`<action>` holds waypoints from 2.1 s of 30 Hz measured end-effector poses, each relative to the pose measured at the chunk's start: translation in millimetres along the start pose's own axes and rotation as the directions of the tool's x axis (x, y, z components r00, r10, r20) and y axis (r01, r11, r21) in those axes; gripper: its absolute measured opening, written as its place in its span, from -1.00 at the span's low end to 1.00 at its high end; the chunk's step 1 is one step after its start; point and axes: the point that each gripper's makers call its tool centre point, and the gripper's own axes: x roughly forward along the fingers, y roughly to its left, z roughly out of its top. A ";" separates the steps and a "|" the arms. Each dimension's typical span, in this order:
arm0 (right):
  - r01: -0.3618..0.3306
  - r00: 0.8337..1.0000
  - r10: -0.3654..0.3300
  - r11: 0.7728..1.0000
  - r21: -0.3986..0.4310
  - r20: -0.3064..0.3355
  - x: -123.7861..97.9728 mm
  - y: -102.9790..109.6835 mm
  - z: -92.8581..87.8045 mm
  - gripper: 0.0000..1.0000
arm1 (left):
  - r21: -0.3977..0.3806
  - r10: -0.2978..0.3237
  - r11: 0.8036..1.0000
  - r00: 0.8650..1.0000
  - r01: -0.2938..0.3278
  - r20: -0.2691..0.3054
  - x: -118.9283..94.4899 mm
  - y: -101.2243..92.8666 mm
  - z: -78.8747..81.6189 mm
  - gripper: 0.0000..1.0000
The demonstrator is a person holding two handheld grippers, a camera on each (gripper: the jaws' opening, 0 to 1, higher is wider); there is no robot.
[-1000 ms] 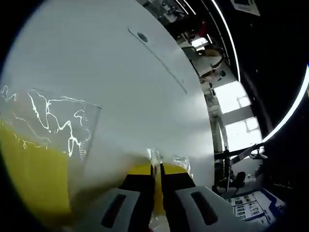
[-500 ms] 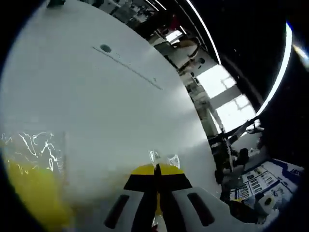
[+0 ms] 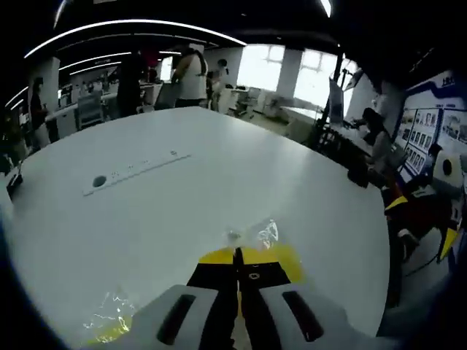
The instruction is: Compare the silicone blocks by pressing each to a similar depth, holding the contact briefly, and releasing to observe deformation and rebound differences across the visible hardness samples.
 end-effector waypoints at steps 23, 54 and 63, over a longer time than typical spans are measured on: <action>-0.035 0.999 0.034 0.994 -0.108 -0.003 -1.6 36.5 19.7 0.50 | 0.089 -0.077 0.994 0.993 0.069 0.089 -70.6 -38.7 33.2 -1.00; -0.404 0.914 0.332 0.722 -0.562 -0.232 98.0 126.6 120.3 0.54 | 0.213 -0.112 0.975 0.975 0.069 0.194 -202.5 -8.1 101.5 -1.00; -0.515 0.857 0.391 0.640 -0.570 -0.335 143.2 155.1 114.9 0.42 | 0.217 -0.124 0.973 0.976 0.083 0.180 -204.7 -3.9 93.3 -1.00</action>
